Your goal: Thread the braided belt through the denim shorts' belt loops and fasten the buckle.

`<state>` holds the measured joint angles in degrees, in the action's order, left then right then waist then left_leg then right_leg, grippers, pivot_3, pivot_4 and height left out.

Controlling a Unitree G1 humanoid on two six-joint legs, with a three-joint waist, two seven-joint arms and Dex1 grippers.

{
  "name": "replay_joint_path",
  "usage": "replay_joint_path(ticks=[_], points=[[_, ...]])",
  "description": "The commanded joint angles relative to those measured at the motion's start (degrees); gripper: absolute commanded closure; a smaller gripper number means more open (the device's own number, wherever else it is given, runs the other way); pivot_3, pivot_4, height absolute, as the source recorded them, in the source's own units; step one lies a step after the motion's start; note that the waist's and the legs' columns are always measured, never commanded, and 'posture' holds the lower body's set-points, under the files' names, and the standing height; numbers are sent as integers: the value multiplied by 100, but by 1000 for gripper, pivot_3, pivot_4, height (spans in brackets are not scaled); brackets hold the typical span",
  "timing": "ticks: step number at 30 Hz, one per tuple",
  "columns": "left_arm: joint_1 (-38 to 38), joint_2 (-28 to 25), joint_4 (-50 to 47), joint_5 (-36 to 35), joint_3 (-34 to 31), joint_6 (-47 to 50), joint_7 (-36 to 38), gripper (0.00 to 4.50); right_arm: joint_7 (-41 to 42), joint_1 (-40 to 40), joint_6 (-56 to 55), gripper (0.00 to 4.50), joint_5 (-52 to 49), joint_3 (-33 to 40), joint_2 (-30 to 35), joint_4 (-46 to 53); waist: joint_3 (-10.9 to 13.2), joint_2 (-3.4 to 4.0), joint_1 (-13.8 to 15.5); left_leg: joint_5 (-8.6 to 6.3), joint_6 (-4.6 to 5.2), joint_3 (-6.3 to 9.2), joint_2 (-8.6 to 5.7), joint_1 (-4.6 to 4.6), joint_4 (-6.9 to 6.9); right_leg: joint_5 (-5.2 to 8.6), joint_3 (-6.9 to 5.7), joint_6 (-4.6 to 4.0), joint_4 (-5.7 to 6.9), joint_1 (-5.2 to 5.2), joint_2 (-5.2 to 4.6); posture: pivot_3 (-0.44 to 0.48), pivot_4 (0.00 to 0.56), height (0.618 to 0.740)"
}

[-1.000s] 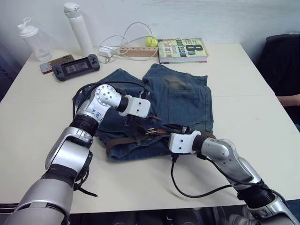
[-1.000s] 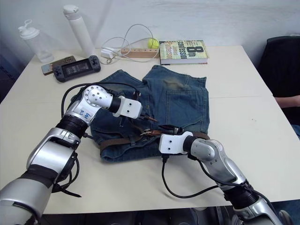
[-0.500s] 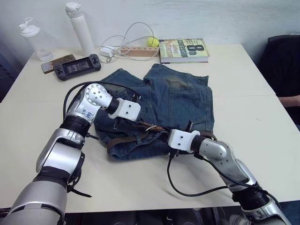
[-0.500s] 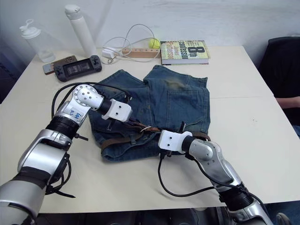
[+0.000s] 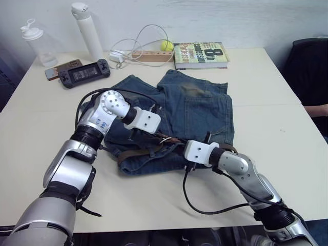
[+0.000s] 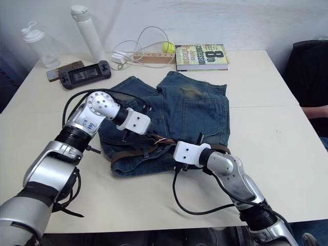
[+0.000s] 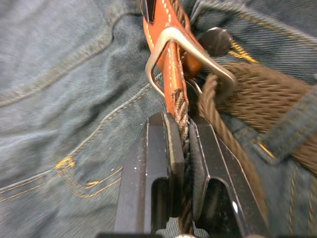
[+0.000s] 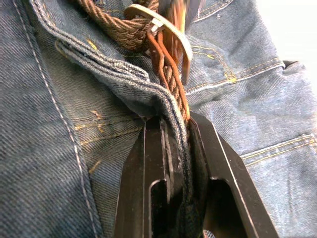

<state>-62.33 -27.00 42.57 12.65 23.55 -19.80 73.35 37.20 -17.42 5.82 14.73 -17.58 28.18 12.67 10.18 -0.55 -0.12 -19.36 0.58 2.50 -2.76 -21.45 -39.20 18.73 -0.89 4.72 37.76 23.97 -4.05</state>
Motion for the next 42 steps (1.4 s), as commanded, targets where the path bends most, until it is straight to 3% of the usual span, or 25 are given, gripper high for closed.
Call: replay_joint_path(ticks=[1, 12, 25, 27, 28, 31, 34, 42], points=[[27, 74, -383, 157, 36, 616, -107, 4500, -46, -118, -97, 4475, -194, 183, -97, 483, 0, 0, -2, 0, 0, 0, 0, 0, 0, 0, 0, 0, 0, 0, 0, 0, 150, 735], [544, 376, -2038, -205, 87, 1853, 339, 4500, 22, -184, -15, 4475, -255, 153, -178, 513, 0, 0, 1, 0, 0, 1, 0, 0, 0, 0, 3, 0, 0, 0, -1, 0, 150, 735], [592, 706, -1687, -57, 10, 1135, -432, 4500, 153, -172, 64, 4475, -286, 94, -270, 549, 0, 0, 15, 0, 0, 0, -1, 0, -1, 0, 2, 0, 0, 0, -4, 0, 150, 735], [498, 731, -1639, -238, -186, 1390, -382, 3580, 162, -173, 76, 4500, -287, 100, -274, 542, 0, 0, 11, 0, 0, 0, -2, 0, -1, 0, 2, 0, 0, 0, -3, 0, 150, 735], [469, 721, -1656, -289, -240, 1453, -304, 3371, 165, -170, 80, 4500, -286, 105, -275, 538, 0, 0, 9, 0, 0, 0, -2, 0, -1, 0, 2, 0, 1, 0, -3, 0, 150, 735], [349, 562, -1661, -30, -228, 1231, -353, 1891, 173, -150, 63, 4500, -271, 123, -270, 508, 0, 0, 6, 0, 0, 0, -2, 0, -1, 0, 2, 0, 1, 1, -2, 0, 150, 735], [269, 221, -1674, 257, -92, 1348, -126, 1134, 186, -132, 66, 4500, -258, 133, -254, 496, 0, 0, 5, 0, 0, 1, -1, 0, -1, 0, 1, 0, 0, 1, -2, 0, 150, 735], [72, -75, -1671, 520, -63, 2055, -155, 1134, 162, -118, 87, 4500, -225, 138, -282, 467, 0, 0, -6, 0, 0, 1, -1, 0, 0, 0, 3, 0, 2, 2, 0, 0, 150, 735]])
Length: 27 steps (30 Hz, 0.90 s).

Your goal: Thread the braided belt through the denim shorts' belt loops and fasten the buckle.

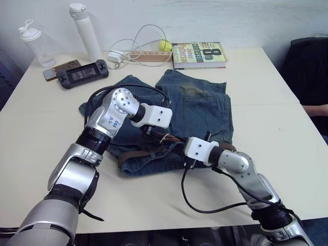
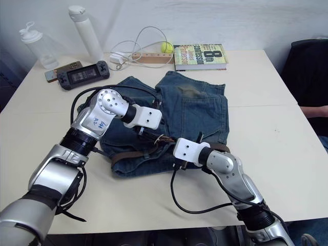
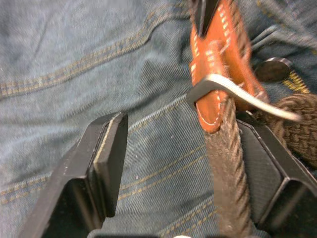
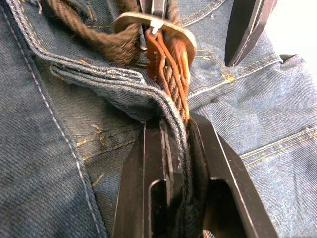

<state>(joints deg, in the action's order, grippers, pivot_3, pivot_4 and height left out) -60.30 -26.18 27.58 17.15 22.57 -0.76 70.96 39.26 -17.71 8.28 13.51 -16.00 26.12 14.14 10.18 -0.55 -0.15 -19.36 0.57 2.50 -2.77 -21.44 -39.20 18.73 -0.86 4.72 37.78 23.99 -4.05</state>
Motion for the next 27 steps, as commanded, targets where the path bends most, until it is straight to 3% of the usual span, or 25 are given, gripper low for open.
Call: replay_joint_path(ticks=[1, 5, 17, 20, 22, 24, 25, 27], points=[[-116, -227, -222, 100, 72, 184, 159, 1134, -45, -92, -160, 4500, -100, -23, -79, 313, 0, 0, -9, 0, 0, 0, 0, 0, 0, 0, 0, 0, 0, 0, 0, 0, 150, 735], [-56, -477, -528, 98, 148, 402, 460, 1134, -45, -96, -168, 4500, -91, -20, -86, 287, 0, 0, -6, 0, 0, 0, 0, -1, 2, 0, 11, 0, 5, 10, 6, 0, 150, 735], [-207, -677, -669, 242, 127, 463, 308, 1134, -88, -102, -155, 4500, -56, -29, -157, 242, 0, 0, -6, 0, 0, -1, -1, -3, 2, 0, 17, 0, 8, 17, 6, 0, 150, 735], [-153, -629, -716, 70, 25, 766, 424, 1852, -89, -99, -160, 4500, -52, -25, -162, 245, 0, 0, -4, 0, 0, -2, -1, -3, 2, 0, 18, 0, 8, 17, 6, 0, 150, 735], [-122, -583, -773, -39, -52, 883, 401, 2521, -87, -95, -160, 4500, -52, -26, -160, 251, 0, 0, -4, 0, 0, -2, -1, -4, 2, 0, 18, 0, 8, 18, 6, 0, 150, 735], [-116, -541, -831, -104, -83, 953, 383, 3718, -83, -96, -157, 4500, -52, -28, -158, 257, 0, 0, -4, 0, 0, -1, -1, -4, 2, 0, 18, 0, 8, 18, 6, 0, 150, 735], [-135, -469, -853, -138, -76, 1027, 375, 3812, -78, -98, -153, 4500, -54, -32, -160, 266, 0, 0, -4, 0, 0, -1, -1, -4, 2, 0, 18, 0, 9, 18, 6, 0, 150, 735], [-176, -292, -812, -199, -21, 1230, 396, 4469, -67, -104, -153, 4500, -57, -40, -161, 275, 0, 0, -4, 0, 0, -1, -1, -4, 2, 0, 19, 0, 9, 18, 6, 0, 150, 735]])
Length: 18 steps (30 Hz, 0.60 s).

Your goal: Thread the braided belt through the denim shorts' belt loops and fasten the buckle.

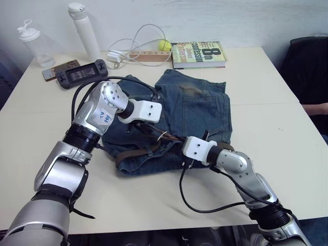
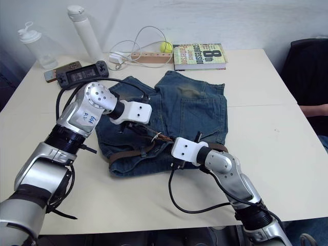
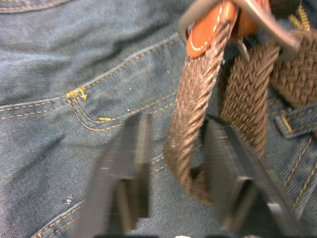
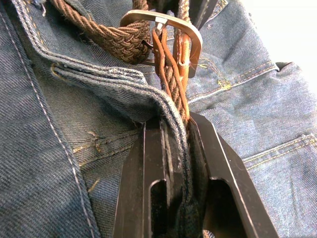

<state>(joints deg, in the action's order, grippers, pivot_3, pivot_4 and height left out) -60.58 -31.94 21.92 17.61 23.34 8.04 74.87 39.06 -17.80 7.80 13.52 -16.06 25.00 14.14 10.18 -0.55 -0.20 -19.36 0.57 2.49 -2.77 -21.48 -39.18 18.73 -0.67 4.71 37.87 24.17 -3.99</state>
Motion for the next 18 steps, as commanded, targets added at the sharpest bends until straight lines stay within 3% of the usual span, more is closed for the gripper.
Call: replay_joint_path(ticks=[1, 8, 14, 18], points=[[-157, 342, -202, -252, -46, 379, 31, 4469, -40, -99, -107, 4500, -63, -39, -50, 276, 0, 0, 3, 0, 0, 0, 0, 0, 0, 0, 0, 0, 0, 0, 0, 0, 150, 735], [44, 672, -474, -538, 23, 1207, 465, 4469, 48, -127, -104, 4500, -121, -55, -39, 315, 0, 0, 2, 0, 0, -1, -1, -2, -1, 0, 0, 0, 2, 3, 0, 0, 150, 735], [22, 1107, -735, -588, 53, 2180, 329, 4469, 78, -109, -93, 4500, -151, -90, -55, 337, -1, -1, 11, 0, 1, 2, -4, -4, -5, 0, 1, 0, 3, 2, -3, 0, 150, 735], [-112, 1307, -709, -561, 57, 2336, 111, 4469, 113, -115, -99, 4500, -166, -93, -65, 331, -1, -1, 9, 0, 0, 1, -7, -6, -4, 0, 8, 0, 9, 11, -2, 0, 150, 735]])
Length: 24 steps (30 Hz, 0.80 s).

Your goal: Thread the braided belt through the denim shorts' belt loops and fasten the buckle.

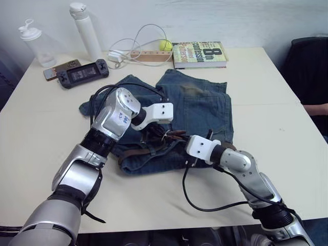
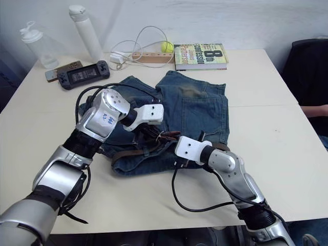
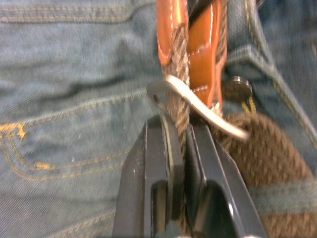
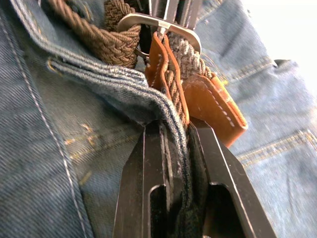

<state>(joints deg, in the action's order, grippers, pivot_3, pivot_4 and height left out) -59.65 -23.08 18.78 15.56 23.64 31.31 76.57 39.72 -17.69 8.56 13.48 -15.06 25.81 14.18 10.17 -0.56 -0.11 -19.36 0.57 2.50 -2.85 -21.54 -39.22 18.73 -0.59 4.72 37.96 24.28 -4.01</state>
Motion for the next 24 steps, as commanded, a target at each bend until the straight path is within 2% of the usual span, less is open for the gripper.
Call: replay_joint_path(ticks=[1, 7, 9, 13, 14, 16, 18, 19, 24], points=[[-251, 490, -349, -360, 34, -39, -118, 4469, 55, -127, -177, 4500, -165, -198, -150, 325, 0, 0, -1, 0, 0, 0, 0, 0, 1, 0, 2, 0, 1, 2, 1, 0, 150, 735], [-280, 505, -233, -298, 99, -654, -335, 4469, 77, -116, -142, 4500, -154, -210, -171, 359, 0, 0, 9, 1, -1, -1, -2, 0, 1, 0, 7, 0, 2, 6, 1, 0, 150, 735], [-313, 560, -276, -495, -102, -495, -332, 3814, 78, -99, -130, 4500, -150, -205, -171, 372, 0, 0, 6, 1, -1, -1, -4, -1, 1, 0, 8, 0, 2, 6, 0, 0, 150, 735], [-328, 350, -485, -613, -168, -414, -4, 2197, 74, -74, -105, 4500, -137, -198, -169, 373, 0, 0, 2, 1, -1, -1, -4, -1, 1, 0, 8, 0, 3, 7, 0, 0, 150, 735], [-350, 263, -523, -646, -221, -390, 76, 1650, 67, -74, -70, 4500, -102, -192, -151, 354, 0, 0, 2, 1, -1, -1, -4, -1, 1, 0, 8, 0, 3, 7, 0, 0, 150, 735], [-369, 74, -631, -716, -321, -299, 230, 1128, 39, -61, 6, 4500, -41, -172, -120, 339, 0, 0, 0, 1, -1, -1, -3, -1, 1, 0, 8, 0, 3, 8, 0, 0, 150, 735], [-373, -112, -790, -846, -444, -112, 339, 263, 8, -46, 46, 4500, -12, -155, -89, 340, 0, 0, -4, 1, -1, -1, -3, -2, 2, 0, 8, 0, 3, 10, 0, 0, 150, 735], [-378, -200, -888, -936, -545, 32, 362, 50, 1, -38, 50, 4500, -9, -145, -70, 339, 0, 0, -7, 1, -1, -1, -3, -2, 2, 0, 9, 0, 4, 10, 1, 0, 150, 735], [-464, -550, -1252, -1567, -960, 990, 402, 50, -1, -23, 39, 4500, -4, -183, -12, 333, 0, 0, -29, 1, -1, 0, -3, -1, 2, 0, 21, 0, 6, 12, 7, 0, 150, 735]])
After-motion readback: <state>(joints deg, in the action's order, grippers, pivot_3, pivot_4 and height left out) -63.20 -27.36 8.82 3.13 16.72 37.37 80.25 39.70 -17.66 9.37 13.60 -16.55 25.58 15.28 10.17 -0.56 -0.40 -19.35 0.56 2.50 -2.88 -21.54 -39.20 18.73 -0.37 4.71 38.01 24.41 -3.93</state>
